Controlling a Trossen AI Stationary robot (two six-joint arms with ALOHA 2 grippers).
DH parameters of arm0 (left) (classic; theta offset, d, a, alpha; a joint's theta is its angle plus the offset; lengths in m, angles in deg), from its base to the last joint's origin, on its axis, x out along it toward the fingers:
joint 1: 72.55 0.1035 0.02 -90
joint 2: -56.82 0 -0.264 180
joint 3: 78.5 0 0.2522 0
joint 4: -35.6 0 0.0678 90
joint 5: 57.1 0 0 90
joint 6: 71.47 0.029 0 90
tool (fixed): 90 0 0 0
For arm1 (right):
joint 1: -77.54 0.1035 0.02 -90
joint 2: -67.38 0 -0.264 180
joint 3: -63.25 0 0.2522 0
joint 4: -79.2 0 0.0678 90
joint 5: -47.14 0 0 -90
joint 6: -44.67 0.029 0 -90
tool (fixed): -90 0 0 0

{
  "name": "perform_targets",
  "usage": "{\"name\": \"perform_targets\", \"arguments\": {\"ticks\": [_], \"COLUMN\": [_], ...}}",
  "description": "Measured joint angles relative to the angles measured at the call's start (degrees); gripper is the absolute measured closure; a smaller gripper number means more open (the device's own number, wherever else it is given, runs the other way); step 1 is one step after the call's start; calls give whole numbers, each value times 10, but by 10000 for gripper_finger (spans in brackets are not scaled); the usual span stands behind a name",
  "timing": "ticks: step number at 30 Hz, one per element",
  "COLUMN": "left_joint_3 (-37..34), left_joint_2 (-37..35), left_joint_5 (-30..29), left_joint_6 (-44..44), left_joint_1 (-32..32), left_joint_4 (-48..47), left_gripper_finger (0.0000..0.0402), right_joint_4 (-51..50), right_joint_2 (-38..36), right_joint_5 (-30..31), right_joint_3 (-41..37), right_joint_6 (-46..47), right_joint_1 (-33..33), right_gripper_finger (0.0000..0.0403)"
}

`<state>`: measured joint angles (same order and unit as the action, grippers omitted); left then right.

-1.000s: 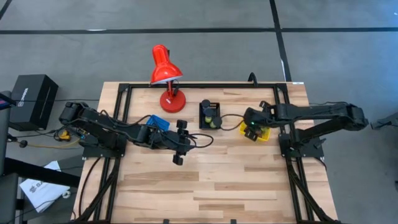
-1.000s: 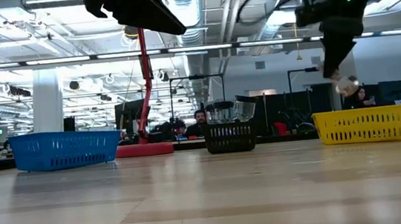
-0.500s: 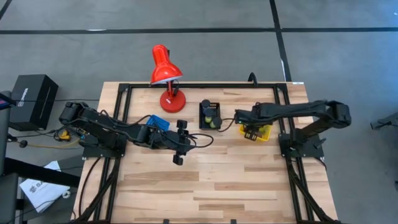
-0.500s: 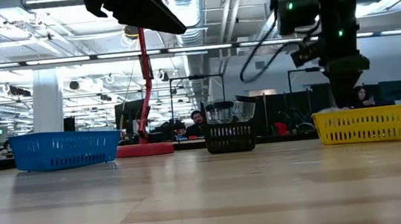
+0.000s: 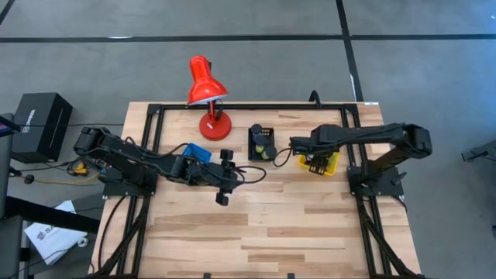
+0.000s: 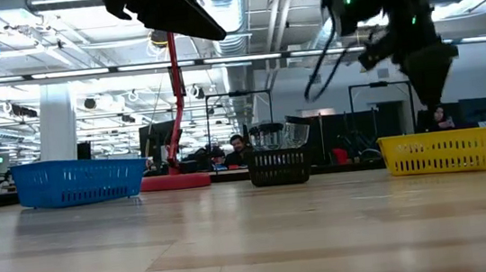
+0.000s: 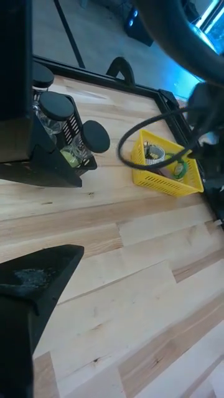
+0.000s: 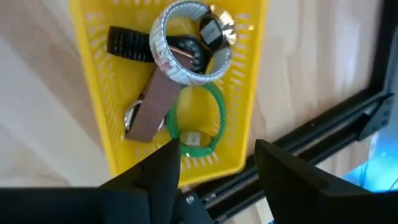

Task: Pick & Place Office items
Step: Return to Home Position

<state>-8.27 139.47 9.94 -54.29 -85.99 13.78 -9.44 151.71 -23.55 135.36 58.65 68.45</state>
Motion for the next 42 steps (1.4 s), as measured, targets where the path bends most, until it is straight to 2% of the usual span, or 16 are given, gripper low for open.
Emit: {"name": "perform_targets", "arguments": {"ticks": [5, 8, 11, 15, 18, 22, 29, 36, 42], "left_joint_3": [0, 0, 1, 1, -15, -103, -253, -396, -470], "left_joint_2": [0, -3, -28, -93, -161, -262, -491, -693, -812], "left_joint_5": [-7, -10, -9, -6, 22, 81, 83, 84, 84], "left_joint_6": [-1, -1, -6, -30, -70, -95, -148, -160, -160], "left_joint_1": [0, 0, 0, 4, 15, 35, 61, 64, 63], "left_joint_4": [1, 0, 0, -43, -57, -28, 15, 53, 65], "left_gripper_finger": [245, 245, 245, 245, 245, 245, 245, 245, 245], "right_joint_4": [-9, -7, 15, 83, 198, 338, 556, 625, 688], "right_joint_2": [-58, -102, -153, -227, -291, -368, -484, -633, -755], "right_joint_5": [0, 0, -3, -23, -25, -54, -87, -94, -94], "right_joint_3": [33, 36, 28, 12, -27, -96, -240, -356, -429], "right_joint_6": [-1, -43, -67, -39, -50, -110, -204, -180, -189], "right_joint_1": [20, 39, 62, 83, 102, 129, 155, 154, 154], "right_gripper_finger": [207, 211, 214, 217, 219, 221, 221, 221, 221]}}
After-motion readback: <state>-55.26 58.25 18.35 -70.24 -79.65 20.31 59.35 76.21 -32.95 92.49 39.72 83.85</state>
